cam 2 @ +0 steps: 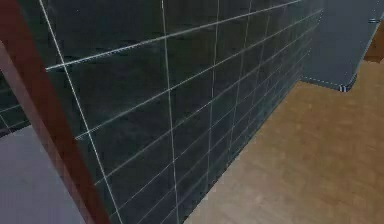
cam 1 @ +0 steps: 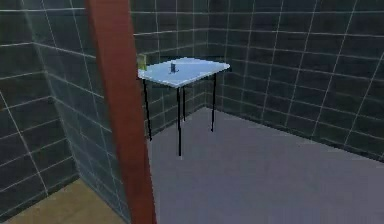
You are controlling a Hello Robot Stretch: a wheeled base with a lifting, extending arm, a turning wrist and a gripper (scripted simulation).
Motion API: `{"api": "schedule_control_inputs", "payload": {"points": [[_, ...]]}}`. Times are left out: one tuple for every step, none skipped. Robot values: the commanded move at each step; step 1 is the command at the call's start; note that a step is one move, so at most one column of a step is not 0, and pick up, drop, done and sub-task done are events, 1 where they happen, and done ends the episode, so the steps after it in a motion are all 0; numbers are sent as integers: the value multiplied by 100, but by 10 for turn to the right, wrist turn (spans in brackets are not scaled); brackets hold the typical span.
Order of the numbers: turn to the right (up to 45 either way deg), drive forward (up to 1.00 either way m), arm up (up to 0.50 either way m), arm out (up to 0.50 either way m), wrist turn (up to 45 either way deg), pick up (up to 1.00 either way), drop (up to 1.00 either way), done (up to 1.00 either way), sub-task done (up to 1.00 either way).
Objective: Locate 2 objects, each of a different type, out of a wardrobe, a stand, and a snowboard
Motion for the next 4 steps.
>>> {"api": "schedule_control_inputs", "payload": {"points": [[0, 35, 0, 0, 0, 0, 0, 0, 0], [450, 0, 0, 0, 0, 0, 0, 0, 0], [90, 0, 0, 0, 0, 0, 0, 0, 0], [0, 60, 0, 0, 0, 0, 0, 0, 0]]}}
